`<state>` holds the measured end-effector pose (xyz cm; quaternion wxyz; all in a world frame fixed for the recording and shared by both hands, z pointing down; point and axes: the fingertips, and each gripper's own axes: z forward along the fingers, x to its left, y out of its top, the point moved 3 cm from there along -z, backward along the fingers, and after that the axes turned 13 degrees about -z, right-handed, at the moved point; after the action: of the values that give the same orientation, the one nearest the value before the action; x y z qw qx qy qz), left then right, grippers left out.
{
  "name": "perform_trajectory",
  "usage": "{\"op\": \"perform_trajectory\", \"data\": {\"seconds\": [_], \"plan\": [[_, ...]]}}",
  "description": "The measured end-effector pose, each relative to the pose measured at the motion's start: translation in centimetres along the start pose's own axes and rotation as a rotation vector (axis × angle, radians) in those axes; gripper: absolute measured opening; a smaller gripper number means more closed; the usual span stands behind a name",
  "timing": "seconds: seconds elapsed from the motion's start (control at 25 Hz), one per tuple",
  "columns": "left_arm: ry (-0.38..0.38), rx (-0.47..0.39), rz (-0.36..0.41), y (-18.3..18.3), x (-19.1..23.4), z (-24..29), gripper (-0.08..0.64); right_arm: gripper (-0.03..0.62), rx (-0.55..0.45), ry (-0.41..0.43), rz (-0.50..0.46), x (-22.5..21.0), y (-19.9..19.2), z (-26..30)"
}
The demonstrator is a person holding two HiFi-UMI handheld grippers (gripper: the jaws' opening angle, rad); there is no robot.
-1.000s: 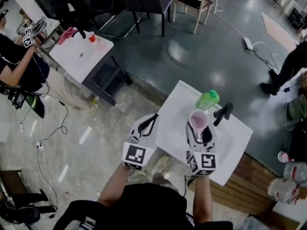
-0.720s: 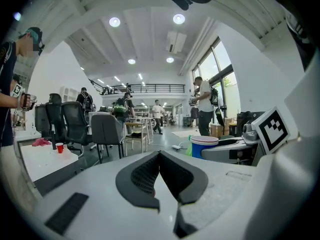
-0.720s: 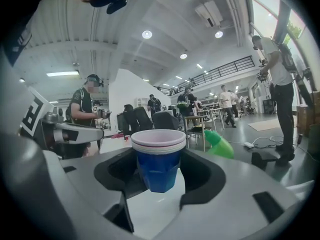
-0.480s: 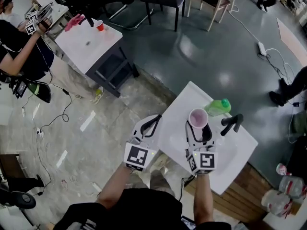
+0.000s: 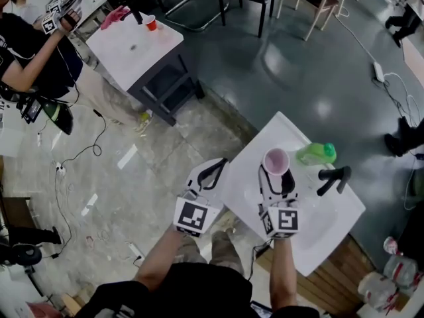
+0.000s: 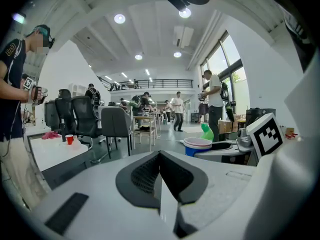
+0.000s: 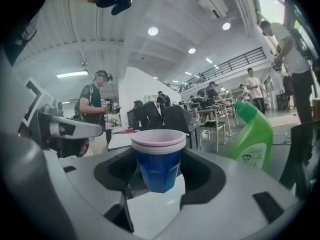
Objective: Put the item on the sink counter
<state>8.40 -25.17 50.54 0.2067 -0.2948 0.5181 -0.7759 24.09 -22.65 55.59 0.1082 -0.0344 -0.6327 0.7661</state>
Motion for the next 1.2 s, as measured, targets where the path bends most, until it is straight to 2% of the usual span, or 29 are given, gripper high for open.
{"op": "perform_trajectory", "data": {"seconds": [0.16, 0.32, 0.84, 1.04, 1.2], "plan": [[0.010, -0.007, 0.012, -0.4, 0.7, 0.5, 0.003, 0.272, -0.001, 0.018, 0.003, 0.2, -1.2, 1.2], [0.032, 0.033, -0.028, -2.0, 1.1, 0.9, 0.003, 0.272, 0.014, 0.037, 0.002, 0.2, -2.9, 2.3], [0.070, 0.082, -0.055, -4.6, 2.7, 2.5, 0.003, 0.272, 0.087, 0.068, -0.003, 0.1, -7.7, 5.3], [0.077, 0.074, 0.018, -4.3, 3.2, 3.0, 0.003, 0.272, 0.104, 0.069, -0.005, 0.2, -8.9, 6.0], [0.074, 0.103, -0.052, -5.8, 3.5, 3.0, 0.003, 0.272, 0.116, 0.066, -0.013, 0.4, -9.8, 6.5]]}}
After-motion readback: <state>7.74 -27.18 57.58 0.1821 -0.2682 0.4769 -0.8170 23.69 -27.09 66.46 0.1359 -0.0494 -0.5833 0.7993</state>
